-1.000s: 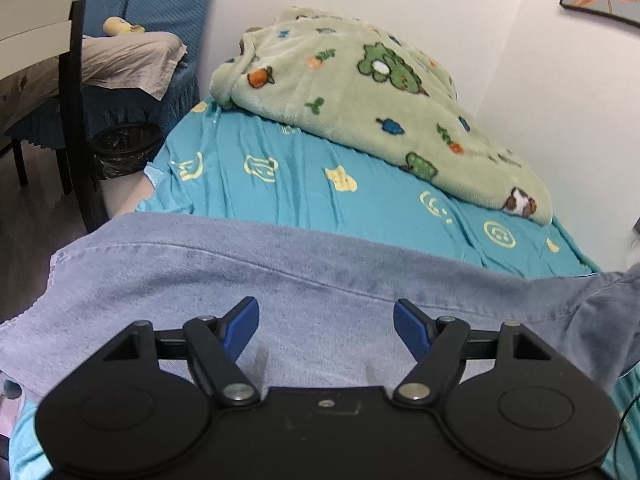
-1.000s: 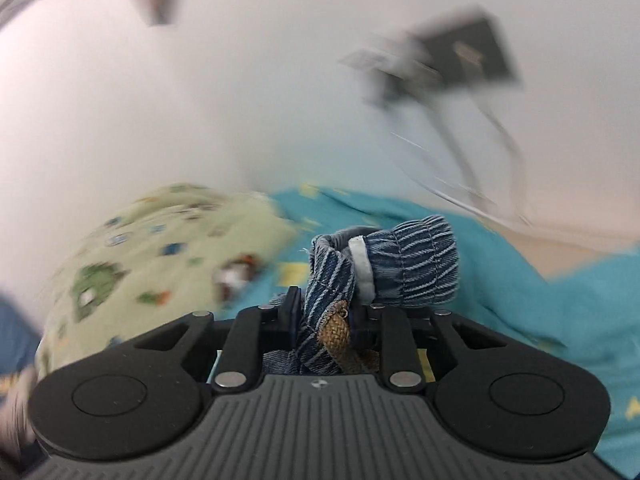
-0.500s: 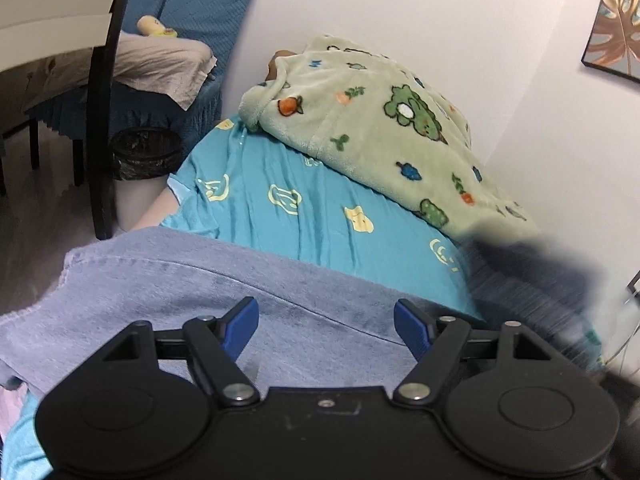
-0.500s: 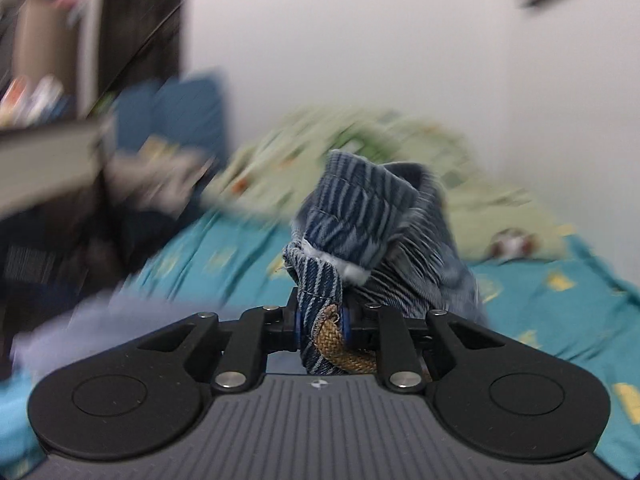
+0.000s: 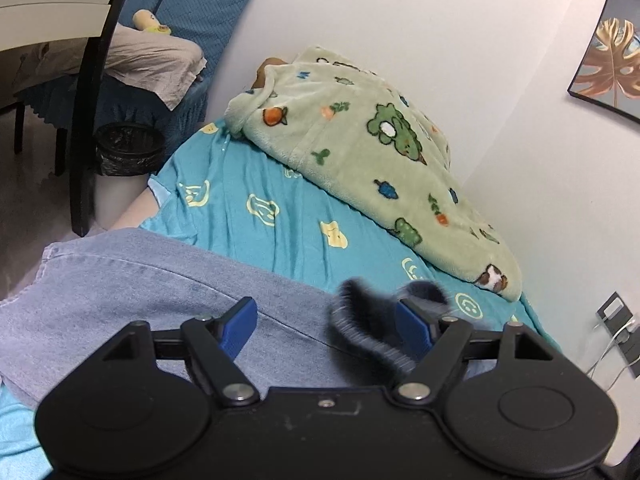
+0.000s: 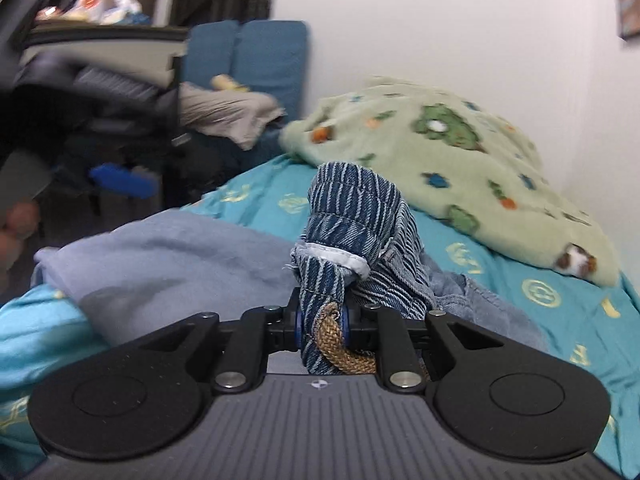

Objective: Fold clothes
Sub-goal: 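Fold the waistband over onto the jeans legs with the right gripper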

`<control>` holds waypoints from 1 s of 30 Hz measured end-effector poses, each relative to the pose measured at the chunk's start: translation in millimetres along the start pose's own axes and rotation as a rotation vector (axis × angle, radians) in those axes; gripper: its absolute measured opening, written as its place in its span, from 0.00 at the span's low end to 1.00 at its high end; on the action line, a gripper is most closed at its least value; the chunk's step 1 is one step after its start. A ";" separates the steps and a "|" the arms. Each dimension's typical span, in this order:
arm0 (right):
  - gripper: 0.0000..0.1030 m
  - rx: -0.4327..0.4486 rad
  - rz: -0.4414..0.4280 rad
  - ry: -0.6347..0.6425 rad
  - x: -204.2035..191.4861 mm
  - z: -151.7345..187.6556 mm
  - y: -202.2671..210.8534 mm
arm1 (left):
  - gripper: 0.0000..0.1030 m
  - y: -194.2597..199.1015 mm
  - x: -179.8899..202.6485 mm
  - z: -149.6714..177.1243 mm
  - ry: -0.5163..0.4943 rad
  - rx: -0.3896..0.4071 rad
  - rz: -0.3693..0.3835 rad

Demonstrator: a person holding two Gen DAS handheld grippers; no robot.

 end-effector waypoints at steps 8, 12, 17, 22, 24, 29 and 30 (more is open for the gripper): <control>0.61 -0.094 -0.129 -0.065 -12.3 12.7 -4.5 | 0.72 -9.0 6.6 15.9 -0.035 -0.044 0.018; 0.66 -0.058 -0.186 -0.057 -14.1 2.1 28.3 | 0.72 -15.6 14.8 32.1 -0.102 -0.079 0.021; 0.42 -0.030 -0.087 -0.187 22.5 -8.7 41.4 | 0.72 -26.0 20.1 45.0 -0.165 -0.106 0.008; 0.23 -0.034 0.025 -0.316 57.7 -0.9 28.9 | 0.73 -32.9 17.4 50.0 -0.180 -0.115 -0.011; 0.23 -0.057 0.046 -0.340 62.4 6.7 20.8 | 0.73 -35.4 14.8 50.9 -0.178 -0.121 -0.020; 0.23 -0.204 0.050 -0.308 49.8 38.2 -5.5 | 0.73 -42.6 6.6 58.5 -0.177 -0.168 -0.057; 0.23 -0.220 0.046 -0.316 48.9 42.6 -8.5 | 0.73 -44.3 4.9 60.5 -0.175 -0.179 -0.064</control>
Point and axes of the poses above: each gripper's, at about its wrist camera, not at the fingertips, and y roughly against the way its jaws point, x to its right, z to its underside, the point moved 8 cm from there along -y, roughly the way its jaws point, and after that the axes turned 5 degrees about x, right-handed, at the moved point
